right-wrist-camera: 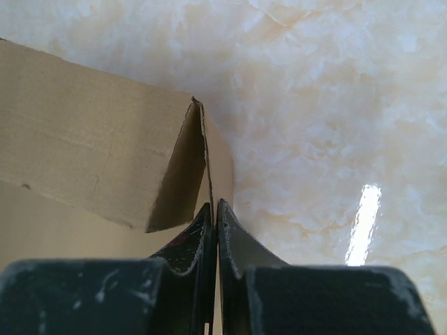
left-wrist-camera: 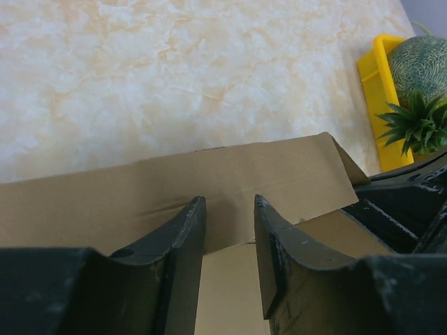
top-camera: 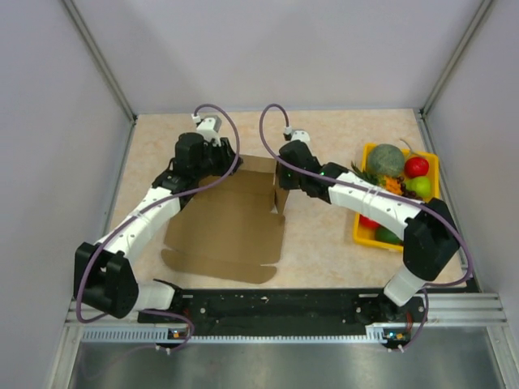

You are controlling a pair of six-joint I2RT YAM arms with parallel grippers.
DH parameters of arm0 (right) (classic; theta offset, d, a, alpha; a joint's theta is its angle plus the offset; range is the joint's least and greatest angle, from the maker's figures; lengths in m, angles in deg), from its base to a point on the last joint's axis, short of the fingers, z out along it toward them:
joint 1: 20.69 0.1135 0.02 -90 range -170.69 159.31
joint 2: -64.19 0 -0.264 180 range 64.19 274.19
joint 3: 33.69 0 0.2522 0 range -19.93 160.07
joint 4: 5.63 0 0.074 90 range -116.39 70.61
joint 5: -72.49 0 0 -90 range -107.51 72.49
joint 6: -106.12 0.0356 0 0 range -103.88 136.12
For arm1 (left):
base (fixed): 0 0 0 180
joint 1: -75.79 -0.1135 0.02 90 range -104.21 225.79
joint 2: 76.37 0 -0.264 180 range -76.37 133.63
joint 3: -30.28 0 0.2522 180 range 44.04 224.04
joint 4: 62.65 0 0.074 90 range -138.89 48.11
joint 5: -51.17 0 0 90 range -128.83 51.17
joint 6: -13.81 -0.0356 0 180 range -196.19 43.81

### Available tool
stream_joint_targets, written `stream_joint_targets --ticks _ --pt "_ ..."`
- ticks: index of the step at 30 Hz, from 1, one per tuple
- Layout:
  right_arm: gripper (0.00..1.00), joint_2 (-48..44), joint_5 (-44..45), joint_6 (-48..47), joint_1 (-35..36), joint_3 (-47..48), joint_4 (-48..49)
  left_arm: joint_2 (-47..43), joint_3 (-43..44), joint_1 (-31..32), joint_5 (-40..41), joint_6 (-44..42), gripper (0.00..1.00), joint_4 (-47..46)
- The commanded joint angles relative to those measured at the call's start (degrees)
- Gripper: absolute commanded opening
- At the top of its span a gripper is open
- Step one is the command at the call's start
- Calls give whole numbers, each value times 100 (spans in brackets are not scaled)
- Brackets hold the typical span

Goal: Fold the paper box

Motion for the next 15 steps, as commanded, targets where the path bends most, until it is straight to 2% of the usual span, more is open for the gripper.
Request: stream_joint_targets --ticks 1,3,6,7,11,15 --pt "6 -162 -564 448 31 -157 -123 -252 -465 14 6 -41 38 -907" --pt "9 -293 -697 334 31 -245 -35 -349 -746 14 94 -24 38 -1023" --pt "25 -504 -1066 -140 31 -403 202 -499 -1010 14 199 -59 37 -1155" --pt "33 -549 -1189 -280 31 -438 238 -516 -1045 14 234 -67 37 -1155" --pt "41 -733 -1866 -659 31 -648 693 -517 -1168 5 252 2 37 -1243" --pt "44 -936 -2455 -573 31 -825 1231 -499 -1046 5 208 47 37 -1252"
